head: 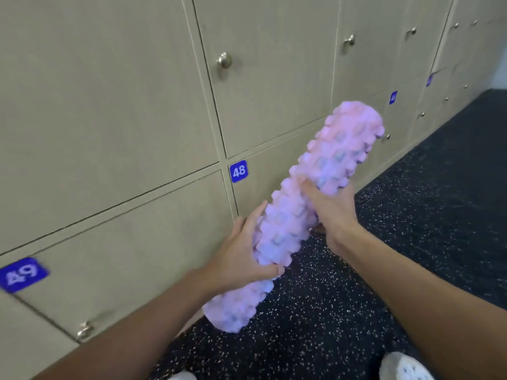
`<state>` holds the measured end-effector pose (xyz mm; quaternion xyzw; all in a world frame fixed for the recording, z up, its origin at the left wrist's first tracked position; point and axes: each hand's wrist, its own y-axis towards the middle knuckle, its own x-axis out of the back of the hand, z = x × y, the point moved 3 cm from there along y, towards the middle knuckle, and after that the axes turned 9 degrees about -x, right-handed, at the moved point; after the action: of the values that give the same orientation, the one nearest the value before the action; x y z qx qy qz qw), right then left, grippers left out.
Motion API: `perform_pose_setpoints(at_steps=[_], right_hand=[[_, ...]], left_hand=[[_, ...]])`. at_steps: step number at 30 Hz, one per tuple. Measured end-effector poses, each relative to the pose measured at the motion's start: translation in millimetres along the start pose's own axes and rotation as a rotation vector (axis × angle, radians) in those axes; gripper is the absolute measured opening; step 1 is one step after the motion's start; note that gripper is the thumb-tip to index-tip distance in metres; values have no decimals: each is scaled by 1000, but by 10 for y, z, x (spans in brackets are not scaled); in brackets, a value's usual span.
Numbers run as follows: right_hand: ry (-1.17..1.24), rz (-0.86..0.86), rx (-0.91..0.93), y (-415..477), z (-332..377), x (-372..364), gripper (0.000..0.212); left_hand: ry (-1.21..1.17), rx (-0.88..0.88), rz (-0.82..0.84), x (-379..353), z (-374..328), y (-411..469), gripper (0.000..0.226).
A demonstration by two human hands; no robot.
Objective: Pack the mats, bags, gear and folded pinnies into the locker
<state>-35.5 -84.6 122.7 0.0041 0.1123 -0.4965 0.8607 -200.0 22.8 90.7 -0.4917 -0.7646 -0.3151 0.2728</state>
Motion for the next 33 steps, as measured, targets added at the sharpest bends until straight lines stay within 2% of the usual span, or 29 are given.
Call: perform_pose_setpoints(at_steps=[3, 7, 10, 12, 15, 19, 24, 27, 31, 33], right_hand=[[-45, 102, 54, -428, 361, -299, 102], [-73, 283, 177, -983, 602, -753, 83], [-119, 447, 250, -1463, 647, -1176, 84], [-167, 580, 269, -1769, 604, -1543, 84], [-216, 778, 294, -2258, 479, -2189, 81], [-236, 999, 300, -3023, 205, -3064, 81], [-218, 1196, 292, -4077, -170, -4025, 78], [-199, 1319, 257, -4676, -374, -4562, 75], [-245, 1439, 244, -5412, -810, -5234, 65], [-286, 1497, 252, -5759, -1087, -5517, 68]], left_hand=[[-66, 33, -30, 512, -279, -377, 106], [-151, 90, -317, 1306, -652, -758, 93], [-163, 72, -479, 1864, -976, -1032, 99], [-164, 58, -547, 2194, -1107, -1293, 92], [-135, 86, -709, 2676, -1113, -1874, 69], [-81, 187, -894, 3260, -868, -2910, 55], [-82, 319, -1049, 3712, -539, -4364, 85], [-39, 401, -1121, 3891, -311, -5232, 89], [-31, 527, -1109, 4102, -69, -6232, 99], [-18, 552, -1183, 4161, 90, -6660, 92]])
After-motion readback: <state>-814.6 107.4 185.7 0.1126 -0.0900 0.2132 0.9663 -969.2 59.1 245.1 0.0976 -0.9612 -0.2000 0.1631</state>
